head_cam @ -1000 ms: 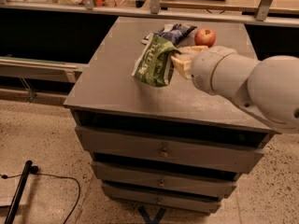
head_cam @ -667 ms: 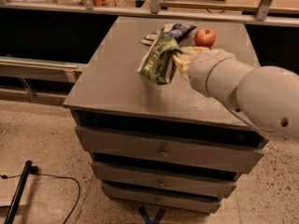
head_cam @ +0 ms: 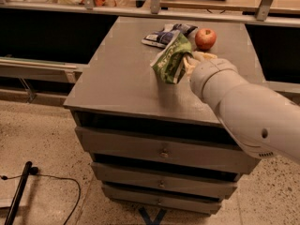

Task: Move green jalapeno chip bag near blue chip bag

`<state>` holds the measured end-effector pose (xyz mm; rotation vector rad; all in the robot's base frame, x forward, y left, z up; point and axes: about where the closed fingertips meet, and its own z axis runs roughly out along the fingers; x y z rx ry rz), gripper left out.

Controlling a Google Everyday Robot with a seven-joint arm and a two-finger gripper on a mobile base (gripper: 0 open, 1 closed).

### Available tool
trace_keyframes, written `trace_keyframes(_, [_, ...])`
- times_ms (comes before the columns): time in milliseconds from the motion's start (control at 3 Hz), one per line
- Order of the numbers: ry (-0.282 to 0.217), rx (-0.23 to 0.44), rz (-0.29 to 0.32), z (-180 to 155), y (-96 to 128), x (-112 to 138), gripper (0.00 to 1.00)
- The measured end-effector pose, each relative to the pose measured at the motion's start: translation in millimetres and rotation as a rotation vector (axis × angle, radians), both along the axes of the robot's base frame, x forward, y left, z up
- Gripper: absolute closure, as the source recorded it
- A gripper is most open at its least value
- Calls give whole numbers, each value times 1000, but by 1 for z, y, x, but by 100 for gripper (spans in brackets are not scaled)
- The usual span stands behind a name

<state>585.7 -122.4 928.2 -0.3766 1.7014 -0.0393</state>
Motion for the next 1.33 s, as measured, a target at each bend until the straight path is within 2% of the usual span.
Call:
trace_keyframes(667, [-30, 49, -109, 0, -4, 31, 97])
trace_keyframes(1000, [-22, 69, -125, -3, -4, 43, 74])
trace_keyframes(1333, [6, 75, -159, -8, -5, 44, 43])
